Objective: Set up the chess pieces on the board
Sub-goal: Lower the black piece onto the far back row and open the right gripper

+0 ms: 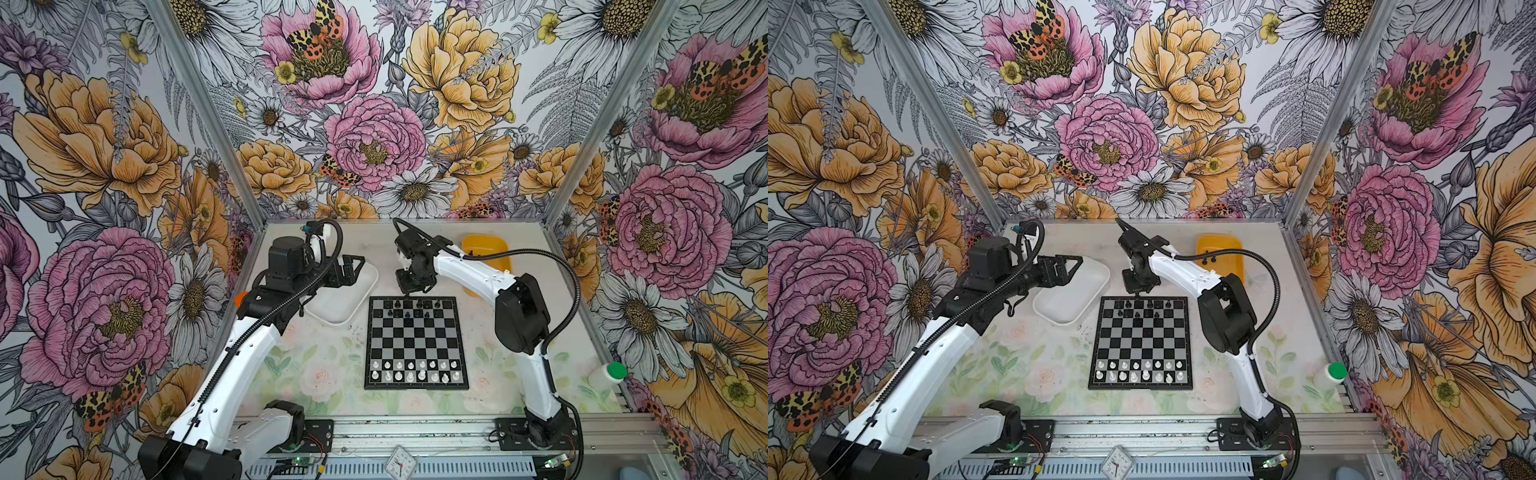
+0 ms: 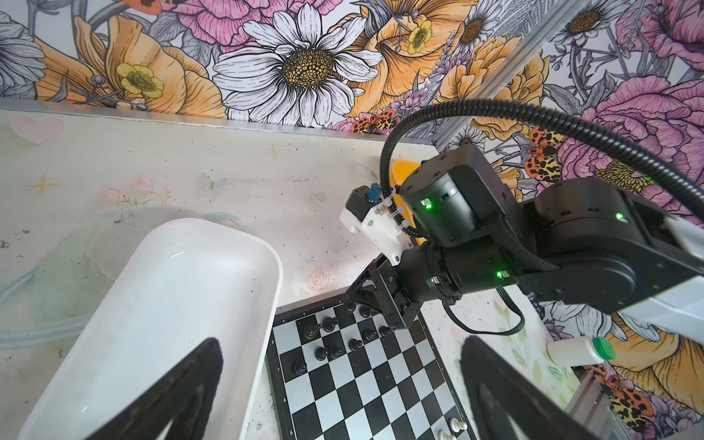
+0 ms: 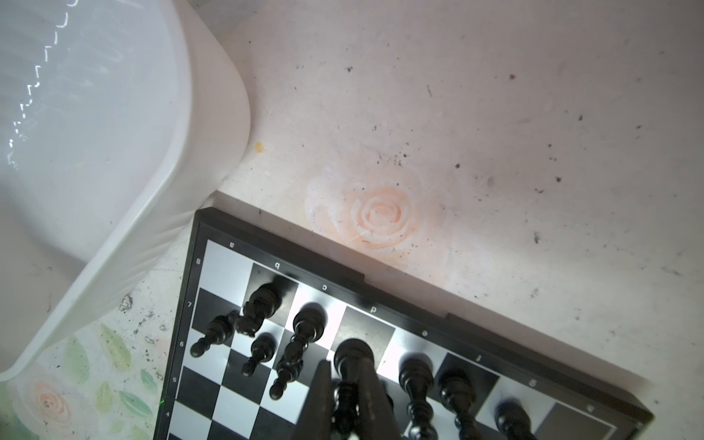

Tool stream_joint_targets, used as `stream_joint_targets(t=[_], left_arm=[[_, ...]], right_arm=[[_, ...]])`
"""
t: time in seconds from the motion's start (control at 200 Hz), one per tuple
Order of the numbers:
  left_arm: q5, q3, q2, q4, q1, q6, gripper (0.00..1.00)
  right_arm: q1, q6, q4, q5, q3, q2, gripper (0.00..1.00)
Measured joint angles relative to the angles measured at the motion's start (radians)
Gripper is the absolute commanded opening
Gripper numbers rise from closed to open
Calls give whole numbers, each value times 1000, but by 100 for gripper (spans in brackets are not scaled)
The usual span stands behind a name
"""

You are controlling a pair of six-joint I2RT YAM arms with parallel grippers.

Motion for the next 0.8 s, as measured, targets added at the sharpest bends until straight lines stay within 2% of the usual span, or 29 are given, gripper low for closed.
stream_joint_targets(t=[0.801], left_arm=[[0,6,3,-3,0,-1,99]], right_arm=[[4,0,42,-18,-76,0,13]])
